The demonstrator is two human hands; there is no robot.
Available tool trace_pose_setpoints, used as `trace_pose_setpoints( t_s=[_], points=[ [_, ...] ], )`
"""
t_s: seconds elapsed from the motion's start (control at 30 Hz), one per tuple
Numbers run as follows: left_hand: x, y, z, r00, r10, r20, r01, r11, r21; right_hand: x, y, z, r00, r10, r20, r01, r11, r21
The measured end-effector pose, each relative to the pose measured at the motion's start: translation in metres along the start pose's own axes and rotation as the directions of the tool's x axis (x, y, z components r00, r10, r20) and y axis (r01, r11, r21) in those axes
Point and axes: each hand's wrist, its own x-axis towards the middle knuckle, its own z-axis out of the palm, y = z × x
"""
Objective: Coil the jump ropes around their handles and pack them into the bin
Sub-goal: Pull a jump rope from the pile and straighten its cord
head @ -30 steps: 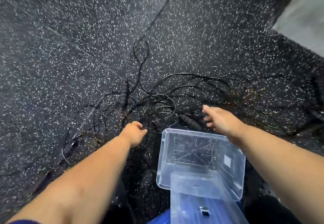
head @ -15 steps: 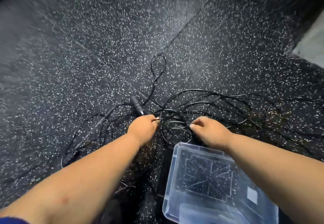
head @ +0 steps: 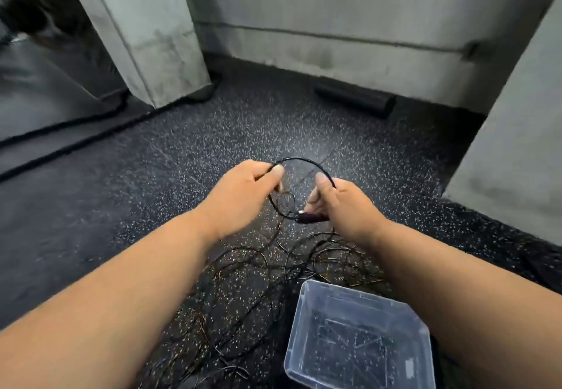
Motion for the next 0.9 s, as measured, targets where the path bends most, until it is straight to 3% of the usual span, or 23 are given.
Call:
trace_pose_setpoints(
  t_s=[0.07,0.13,0.2,0.27,0.4,0.47,0.53,0.63,0.8,0.9],
  points=[
    [-0.026,0.005,-0.001,1.000,-0.006,0.030,0.005,0.999,0.035,-0.033,-0.038,-0.004,0.999,-0.047,0.008,0.047,0.999,0.026],
    [-0.050,0.010,0.008,0.992,-0.056,0.116,0.057,0.998,0.000,-0.066,-0.070,-0.004,0.990,-0.136,0.020,0.137,0.987,-0.083],
    [-0.082,0.022,0.023,0.964,-0.085,0.253,0.144,0.964,-0.222,-0.097,-0.094,-0.001,0.972,-0.210,0.107,0.232,0.931,-0.282],
    [-0.113,0.036,0.044,0.944,0.001,0.331,0.131,0.917,-0.376,-0.126,-0.112,0.006,0.944,-0.287,0.164,0.330,0.847,-0.416],
    [-0.158,0.061,0.067,0.936,-0.034,0.351,0.108,0.975,-0.193,-0.161,-0.131,0.010,0.964,-0.260,0.051,0.265,0.944,-0.199],
    [-0.173,0.062,0.064,0.930,-0.090,0.356,0.193,0.944,-0.266,-0.174,-0.128,0.006,0.977,-0.212,-0.026,0.209,0.973,-0.103],
    [-0.185,0.063,0.056,0.926,-0.159,0.343,0.308,0.842,-0.442,-0.185,-0.119,-0.003,0.984,-0.149,-0.102,0.147,0.989,-0.030],
    [-0.193,0.064,0.036,0.934,-0.266,0.238,0.356,0.669,-0.653,-0.212,-0.089,-0.008,0.996,0.013,-0.088,-0.013,1.000,0.000],
    [-0.195,0.076,0.016,0.940,-0.212,0.267,0.326,0.328,-0.887,-0.248,-0.041,0.022,0.948,0.182,0.263,-0.179,0.983,-0.034],
    [-0.197,0.076,0.011,0.946,-0.122,0.299,0.322,0.293,-0.900,-0.246,-0.037,0.040,0.947,0.125,0.295,-0.136,0.991,0.016]
  ],
)
